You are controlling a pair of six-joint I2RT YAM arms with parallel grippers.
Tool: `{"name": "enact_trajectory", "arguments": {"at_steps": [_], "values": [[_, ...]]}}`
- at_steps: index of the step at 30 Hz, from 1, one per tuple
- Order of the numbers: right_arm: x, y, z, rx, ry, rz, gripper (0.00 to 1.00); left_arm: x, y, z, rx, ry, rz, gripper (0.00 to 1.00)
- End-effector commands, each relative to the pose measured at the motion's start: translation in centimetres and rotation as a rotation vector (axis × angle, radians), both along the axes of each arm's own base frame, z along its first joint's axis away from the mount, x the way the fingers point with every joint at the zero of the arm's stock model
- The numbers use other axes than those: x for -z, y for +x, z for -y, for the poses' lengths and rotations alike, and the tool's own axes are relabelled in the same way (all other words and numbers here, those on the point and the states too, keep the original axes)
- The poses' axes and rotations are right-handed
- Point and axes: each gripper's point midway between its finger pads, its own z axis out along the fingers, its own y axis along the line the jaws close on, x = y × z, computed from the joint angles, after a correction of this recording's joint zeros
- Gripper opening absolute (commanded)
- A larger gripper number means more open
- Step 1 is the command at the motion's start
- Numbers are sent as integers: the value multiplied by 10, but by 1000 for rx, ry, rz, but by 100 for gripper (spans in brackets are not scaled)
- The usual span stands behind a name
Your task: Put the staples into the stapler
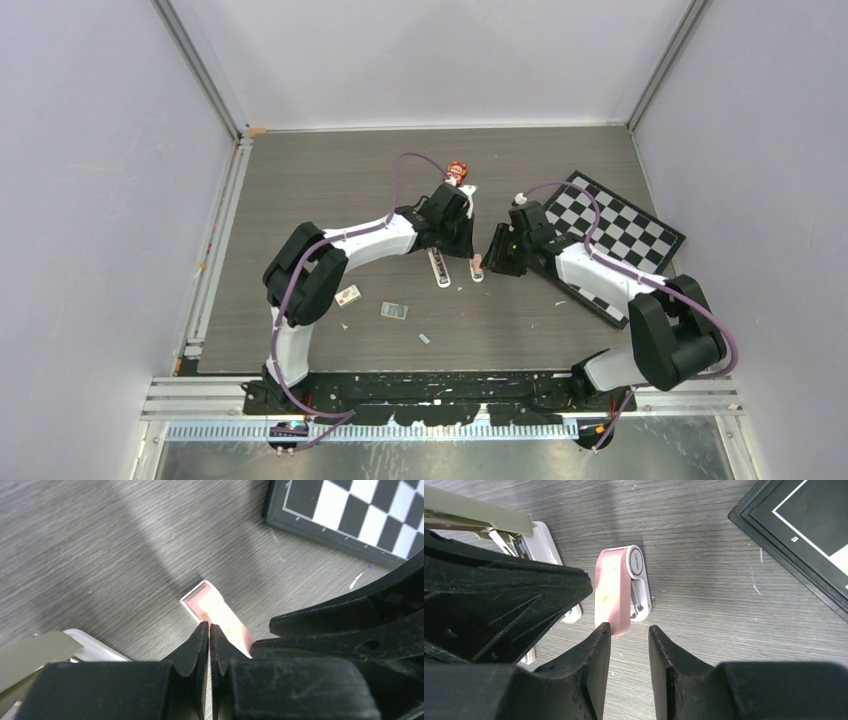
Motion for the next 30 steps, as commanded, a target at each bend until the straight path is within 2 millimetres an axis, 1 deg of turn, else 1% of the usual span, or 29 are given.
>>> {"name": "enact_trajectory", "arguments": {"at_steps": [1,8,11,15,19,22,24,26,28,30], "values": [[-3,11,-11,-20,33,28,38,-10,-4,-3,9,-7,34,6],[27,-4,-7,-4,33,-26,34,7,-13,0,18,-3,0,6],[38,-9,-3,1,20,-46,31,15,-16,0,21,9,-12,6],[53,-19,2,12,6,-77,29,17,-15,-2,14,14,-11,6],[75,-31,12,31,-38,-126,28,18,-14,-5,3,24,-5,7],[87,-40,20,45,-65,-157,25,21,-15,-7,-4,33,-7,7],[92,-45,23,56,-72,-172,24,22,-15,-9,-12,35,-7,7],[93,-49,24,69,-69,-176,24,20,-15,-8,-15,28,-7,7],[88,-47,22,72,-46,-163,24,14,-14,-6,-13,20,-2,7],[74,-40,18,59,-37,-136,25,3,-13,-5,-7,15,10,8]]}}
